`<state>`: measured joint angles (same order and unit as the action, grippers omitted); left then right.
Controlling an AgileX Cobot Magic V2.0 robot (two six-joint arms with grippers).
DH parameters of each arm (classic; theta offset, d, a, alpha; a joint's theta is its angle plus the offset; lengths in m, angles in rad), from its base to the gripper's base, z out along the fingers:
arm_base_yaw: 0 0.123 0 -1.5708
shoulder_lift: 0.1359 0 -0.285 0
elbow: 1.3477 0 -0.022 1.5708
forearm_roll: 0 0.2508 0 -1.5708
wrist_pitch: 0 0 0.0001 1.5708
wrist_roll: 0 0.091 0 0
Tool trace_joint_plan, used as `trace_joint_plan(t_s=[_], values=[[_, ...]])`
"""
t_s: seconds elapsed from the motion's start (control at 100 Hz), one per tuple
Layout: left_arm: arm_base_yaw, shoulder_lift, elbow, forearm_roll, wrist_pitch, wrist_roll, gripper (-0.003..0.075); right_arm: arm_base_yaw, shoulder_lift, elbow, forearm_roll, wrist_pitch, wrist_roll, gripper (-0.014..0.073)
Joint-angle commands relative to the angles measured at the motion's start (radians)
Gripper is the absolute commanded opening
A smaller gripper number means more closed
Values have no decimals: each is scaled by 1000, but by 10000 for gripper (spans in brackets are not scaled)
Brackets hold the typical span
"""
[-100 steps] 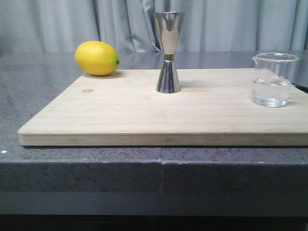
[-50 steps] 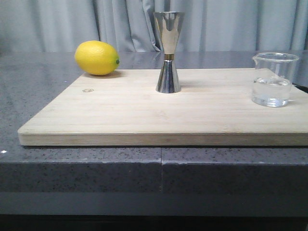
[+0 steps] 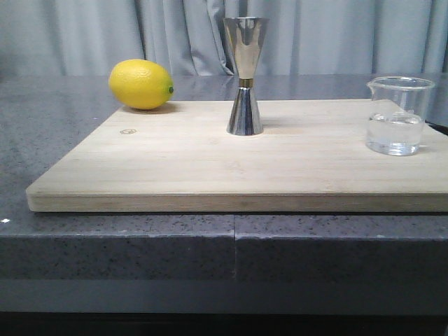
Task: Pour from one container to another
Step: 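Move the left gripper toward the steel jigger, right toward the beaker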
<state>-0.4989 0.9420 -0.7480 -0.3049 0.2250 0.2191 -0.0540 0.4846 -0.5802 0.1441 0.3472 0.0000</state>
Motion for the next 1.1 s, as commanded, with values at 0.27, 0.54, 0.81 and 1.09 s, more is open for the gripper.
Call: trace_joint_plan(t_s=[0.27, 0.54, 0.81, 1.09], values=[[-143, 168, -35, -9, -240, 102, 640, 5, 12, 25, 26, -16, -8, 531], [-250, 329, -35, 53, -408, 102, 640, 49, 12, 181, 94, -66, -51, 531], [-283, 446, -35, 73, -526, 94, 640, 215, 12, 266, 99, -202, -51, 531], [-285, 516, -35, 211, -673, -100, 640, 364, 12, 365, 99, -414, -52, 531]])
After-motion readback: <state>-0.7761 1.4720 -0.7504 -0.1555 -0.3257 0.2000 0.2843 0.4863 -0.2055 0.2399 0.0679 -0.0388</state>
